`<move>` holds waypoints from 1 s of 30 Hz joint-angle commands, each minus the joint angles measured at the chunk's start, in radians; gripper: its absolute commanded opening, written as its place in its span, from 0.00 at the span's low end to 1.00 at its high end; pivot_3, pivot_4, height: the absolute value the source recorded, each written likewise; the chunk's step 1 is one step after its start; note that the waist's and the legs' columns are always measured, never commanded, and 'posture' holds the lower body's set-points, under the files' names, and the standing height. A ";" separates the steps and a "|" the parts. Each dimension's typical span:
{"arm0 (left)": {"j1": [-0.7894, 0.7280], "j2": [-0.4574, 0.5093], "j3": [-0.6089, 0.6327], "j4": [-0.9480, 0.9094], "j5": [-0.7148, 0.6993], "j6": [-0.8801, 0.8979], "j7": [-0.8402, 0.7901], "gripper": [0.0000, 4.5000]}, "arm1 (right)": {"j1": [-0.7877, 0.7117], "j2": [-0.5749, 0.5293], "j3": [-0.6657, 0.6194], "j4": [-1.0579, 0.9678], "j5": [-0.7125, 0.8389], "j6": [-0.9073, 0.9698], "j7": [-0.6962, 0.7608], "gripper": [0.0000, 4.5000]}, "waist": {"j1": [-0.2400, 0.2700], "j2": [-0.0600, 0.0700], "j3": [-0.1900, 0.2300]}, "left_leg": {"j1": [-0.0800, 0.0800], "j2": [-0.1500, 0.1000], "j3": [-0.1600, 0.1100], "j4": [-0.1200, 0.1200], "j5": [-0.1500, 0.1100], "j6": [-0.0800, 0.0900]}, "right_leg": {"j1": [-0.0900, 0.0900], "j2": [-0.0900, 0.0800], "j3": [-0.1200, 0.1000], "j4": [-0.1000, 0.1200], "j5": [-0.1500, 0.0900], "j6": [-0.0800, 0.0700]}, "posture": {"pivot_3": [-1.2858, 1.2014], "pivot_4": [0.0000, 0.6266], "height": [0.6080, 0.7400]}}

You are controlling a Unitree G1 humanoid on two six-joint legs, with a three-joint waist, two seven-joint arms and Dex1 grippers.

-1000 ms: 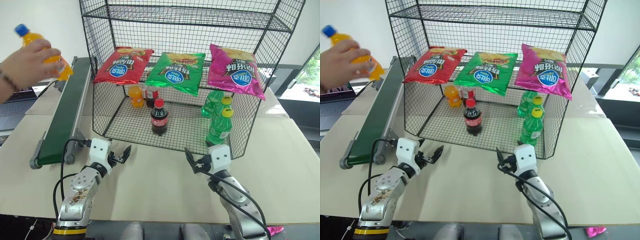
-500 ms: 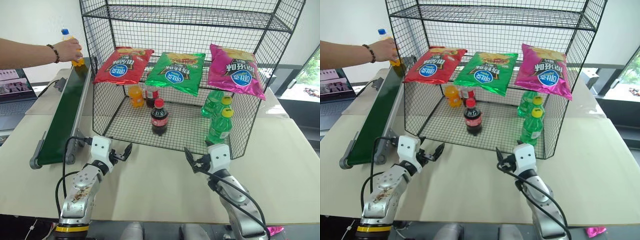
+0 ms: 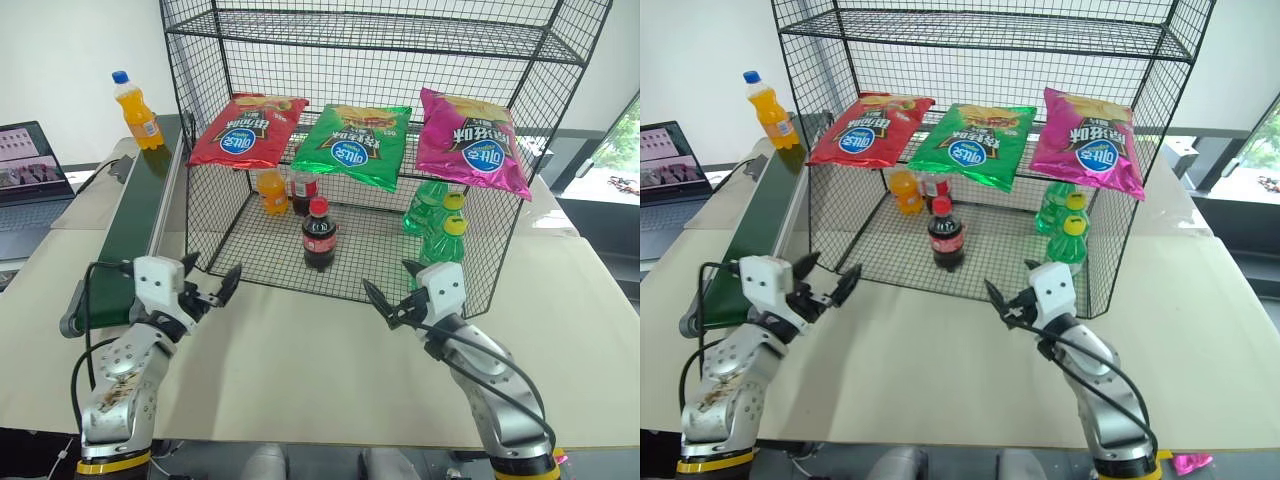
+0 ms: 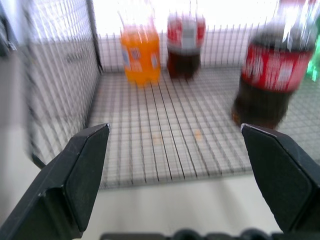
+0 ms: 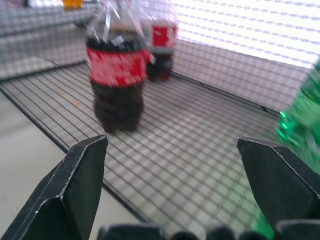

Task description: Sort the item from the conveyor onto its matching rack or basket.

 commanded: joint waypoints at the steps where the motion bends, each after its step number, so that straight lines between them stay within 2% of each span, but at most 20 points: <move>1: -0.001 -0.005 0.143 -0.078 -0.071 0.031 0.099 0.99 | -0.111 -0.049 -0.022 -0.069 0.175 0.104 0.139 1.00 | -0.003 0.000 0.000 | 0.000 0.000 0.000 0.000 0.000 0.000 | 0.000 0.000 0.000 0.000 0.000 0.000 | 0.52 0.24 0.98; 7: 0.037 0.021 0.334 -0.070 -0.112 0.066 0.213 0.99 | -0.400 -0.095 0.033 0.019 0.340 0.188 0.358 1.00 | -0.022 0.000 0.000 | 0.001 0.001 -0.001 0.000 0.000 0.000 | 0.000 0.001 0.000 0.001 0.000 0.000 | 0.52 0.24 0.98; 15: 0.056 0.027 0.427 -0.034 -0.141 0.050 0.249 0.99 | -0.621 -0.021 0.099 0.165 0.361 0.148 0.467 1.00 | -0.005 -0.001 0.000 | 0.000 0.000 -0.001 0.001 0.000 0.000 | 0.000 0.000 -0.001 0.000 0.001 -0.001 | 0.52 0.24 0.98; 23: 0.057 0.025 0.428 -0.031 -0.153 0.040 0.254 0.99 | -0.672 0.024 0.112 0.203 0.351 0.097 0.508 1.00 | -0.002 -0.002 0.000 | 0.000 0.000 -0.001 0.000 0.000 0.000 | -0.001 0.000 -0.001 0.001 0.001 -0.001 | 0.52 0.24 0.98; 30: 0.015 0.074 0.428 0.036 -0.158 0.040 0.226 0.99 | -0.670 0.050 0.100 0.196 0.359 0.037 0.529 1.00 | -0.003 -0.001 0.000 | 0.000 0.000 -0.001 0.000 0.000 0.000 | -0.001 0.000 -0.001 0.002 0.001 -0.001 | 0.52 0.24 0.98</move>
